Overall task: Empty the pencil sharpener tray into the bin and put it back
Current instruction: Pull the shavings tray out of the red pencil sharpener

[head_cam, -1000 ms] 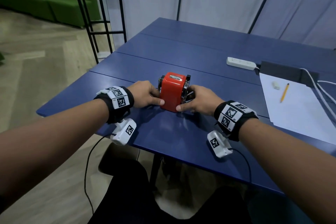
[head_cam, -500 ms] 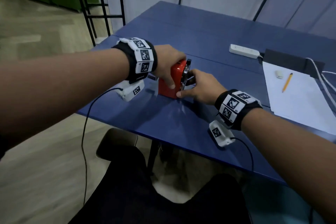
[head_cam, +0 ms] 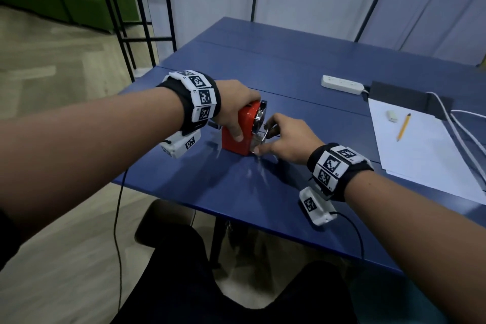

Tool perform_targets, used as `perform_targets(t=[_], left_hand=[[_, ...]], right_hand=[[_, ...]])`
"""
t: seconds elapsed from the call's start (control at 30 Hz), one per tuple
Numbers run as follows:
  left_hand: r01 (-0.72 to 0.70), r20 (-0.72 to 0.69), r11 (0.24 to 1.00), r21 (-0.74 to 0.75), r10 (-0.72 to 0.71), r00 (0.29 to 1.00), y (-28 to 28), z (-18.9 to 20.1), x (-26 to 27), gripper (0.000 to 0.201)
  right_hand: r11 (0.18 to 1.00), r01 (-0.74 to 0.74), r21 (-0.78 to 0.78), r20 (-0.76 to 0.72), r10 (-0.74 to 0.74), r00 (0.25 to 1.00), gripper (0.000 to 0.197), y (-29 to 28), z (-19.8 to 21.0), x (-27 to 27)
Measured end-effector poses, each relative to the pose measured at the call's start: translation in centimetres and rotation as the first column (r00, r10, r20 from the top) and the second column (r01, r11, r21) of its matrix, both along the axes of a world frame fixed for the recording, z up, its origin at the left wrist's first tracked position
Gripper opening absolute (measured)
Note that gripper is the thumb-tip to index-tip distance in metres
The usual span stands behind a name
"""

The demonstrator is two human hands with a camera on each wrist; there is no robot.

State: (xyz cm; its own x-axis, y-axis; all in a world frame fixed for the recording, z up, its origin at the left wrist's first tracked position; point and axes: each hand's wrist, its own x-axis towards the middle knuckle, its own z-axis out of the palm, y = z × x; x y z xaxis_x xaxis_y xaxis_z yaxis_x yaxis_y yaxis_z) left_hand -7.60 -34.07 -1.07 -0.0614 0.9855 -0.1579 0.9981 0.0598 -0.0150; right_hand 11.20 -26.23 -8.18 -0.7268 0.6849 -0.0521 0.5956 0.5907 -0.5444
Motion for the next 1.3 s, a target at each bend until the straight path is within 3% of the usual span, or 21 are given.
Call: perform_targets(t=[0.1, 0.23, 0.47, 0.67, 1.0, 1.3], left_hand=[[-0.002, 0.011, 1.000, 0.008, 0.002, 1.000, 0.1, -0.2, -0.1, 0.081], [-0.006, 0.021, 1.000, 0.008, 0.006, 1.000, 0.3, -0.5, -0.4, 0.081], [0.007, 0.027, 1.000, -0.003, -0.007, 1.000, 0.3, -0.4, -0.6, 0.082], [0.004, 0.019, 1.000, -0.002, -0.004, 1.000, 0.3, -0.4, -0.5, 0.084], [0.020, -0.020, 0.999, -0.027, -0.020, 1.000, 0.6, -0.3, -0.3, 0.082], [-0.014, -0.073, 0.998, -0.055, 0.010, 0.997, 0.2, 0.3, 0.5, 0.084]], right_hand=[[1.000, -0.016, 0.015, 0.037, 0.016, 0.999, 0.067, 0.2, 0.0, -0.1], [0.996, -0.073, 0.042, 0.035, 0.071, 0.997, 0.087, -0.1, 0.2, -1.1], [0.997, -0.042, 0.058, 0.020, 0.041, 0.999, 0.064, -0.4, 0.4, -1.6], [0.998, -0.018, 0.068, 0.016, 0.017, 1.000, 0.069, -0.4, 0.4, -0.2], [0.999, -0.003, 0.050, 0.028, 0.002, 1.000, 0.058, -1.1, 1.4, 0.9], [0.996, 0.007, 0.092, 0.069, -0.014, 0.998, 0.067, -2.7, 1.0, 6.3]])
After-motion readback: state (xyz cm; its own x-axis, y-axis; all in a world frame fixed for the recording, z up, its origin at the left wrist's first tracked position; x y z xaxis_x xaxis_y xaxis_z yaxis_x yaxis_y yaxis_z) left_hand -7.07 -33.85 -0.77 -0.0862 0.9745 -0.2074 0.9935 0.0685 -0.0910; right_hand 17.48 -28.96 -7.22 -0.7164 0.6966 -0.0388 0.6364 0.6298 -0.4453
